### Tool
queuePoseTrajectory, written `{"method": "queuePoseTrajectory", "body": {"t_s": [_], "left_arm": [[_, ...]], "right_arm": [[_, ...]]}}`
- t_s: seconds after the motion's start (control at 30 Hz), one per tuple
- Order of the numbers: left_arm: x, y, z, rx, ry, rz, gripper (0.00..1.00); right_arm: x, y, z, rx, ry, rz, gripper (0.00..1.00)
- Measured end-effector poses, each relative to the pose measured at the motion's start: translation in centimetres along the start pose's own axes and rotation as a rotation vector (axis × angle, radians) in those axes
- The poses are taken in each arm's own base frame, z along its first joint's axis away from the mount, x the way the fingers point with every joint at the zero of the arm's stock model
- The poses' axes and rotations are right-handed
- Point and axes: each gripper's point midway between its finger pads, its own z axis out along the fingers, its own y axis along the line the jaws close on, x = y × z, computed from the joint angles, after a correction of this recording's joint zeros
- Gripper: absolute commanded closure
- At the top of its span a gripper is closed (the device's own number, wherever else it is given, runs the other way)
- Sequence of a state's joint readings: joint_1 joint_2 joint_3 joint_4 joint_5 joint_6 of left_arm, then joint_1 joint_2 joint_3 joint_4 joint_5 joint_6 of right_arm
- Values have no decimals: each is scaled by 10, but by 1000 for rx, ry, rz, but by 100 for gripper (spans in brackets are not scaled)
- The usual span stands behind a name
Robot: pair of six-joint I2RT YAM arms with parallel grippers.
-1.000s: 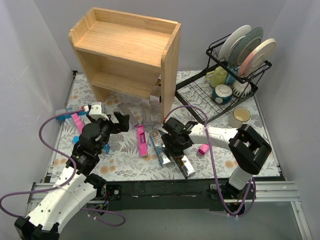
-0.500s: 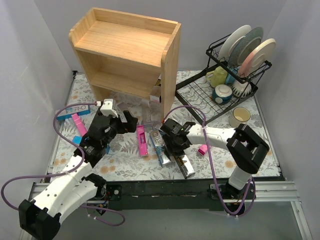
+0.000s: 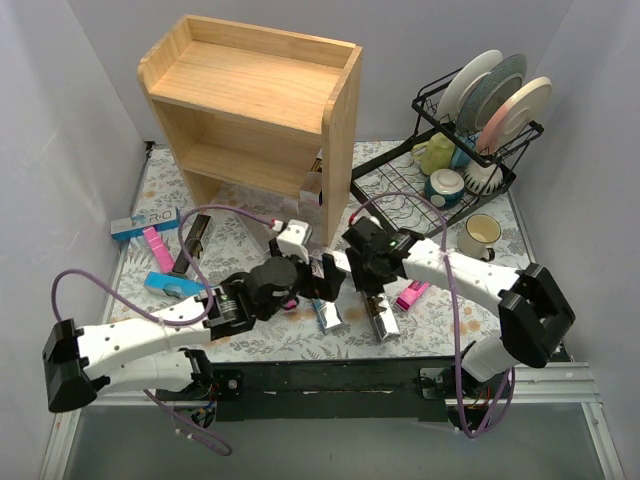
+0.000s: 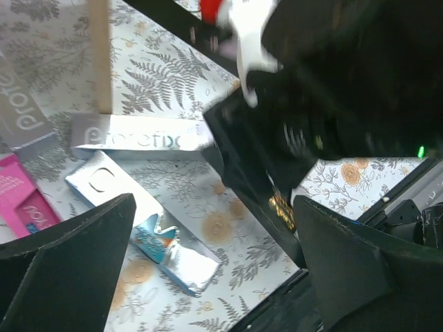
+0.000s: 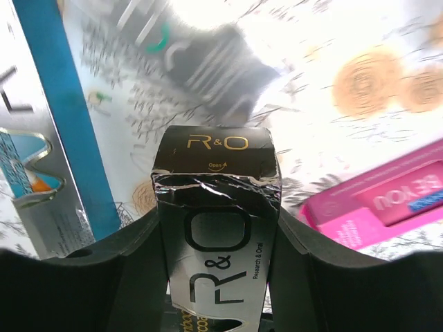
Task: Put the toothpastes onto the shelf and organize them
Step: Pick up the toothpaste from the center of the board.
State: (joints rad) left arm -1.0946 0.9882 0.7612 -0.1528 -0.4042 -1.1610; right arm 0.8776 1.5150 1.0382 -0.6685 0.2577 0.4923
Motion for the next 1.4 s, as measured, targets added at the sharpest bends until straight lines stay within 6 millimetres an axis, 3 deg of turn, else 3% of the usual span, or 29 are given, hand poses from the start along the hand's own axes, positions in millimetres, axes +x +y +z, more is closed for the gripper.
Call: {"method": "queuePoseTrajectory", "body": {"t_s": [0.27,0.37,0.5,0.7,1.0,1.23,1.4], "left_arm": [[26,-80,19,-84,-34,124,2],[34,-110,29,-112,-63,177,2],[47,-132,44,-164,-86,250,2],[64,-124,61,-283,-104,351,3],[55,-101,78,-412,-132,393,10],[64,-97,94,-451,-125,435,23],[70,-89,95,-478,-115,479,38]], "right_arm": [[-56,-47,-31,-23,-120,228,52],[-77,-50,-45,-41,-153,256,52],[-99,-45,-61,-78,-196,266,52],[-105,-42,-72,-105,-191,270,52],[-101,-38,-75,-123,-169,270,52],[-101,-37,-75,-131,-166,274,52],[-101,-35,-75,-137,-164,280,52]]}}
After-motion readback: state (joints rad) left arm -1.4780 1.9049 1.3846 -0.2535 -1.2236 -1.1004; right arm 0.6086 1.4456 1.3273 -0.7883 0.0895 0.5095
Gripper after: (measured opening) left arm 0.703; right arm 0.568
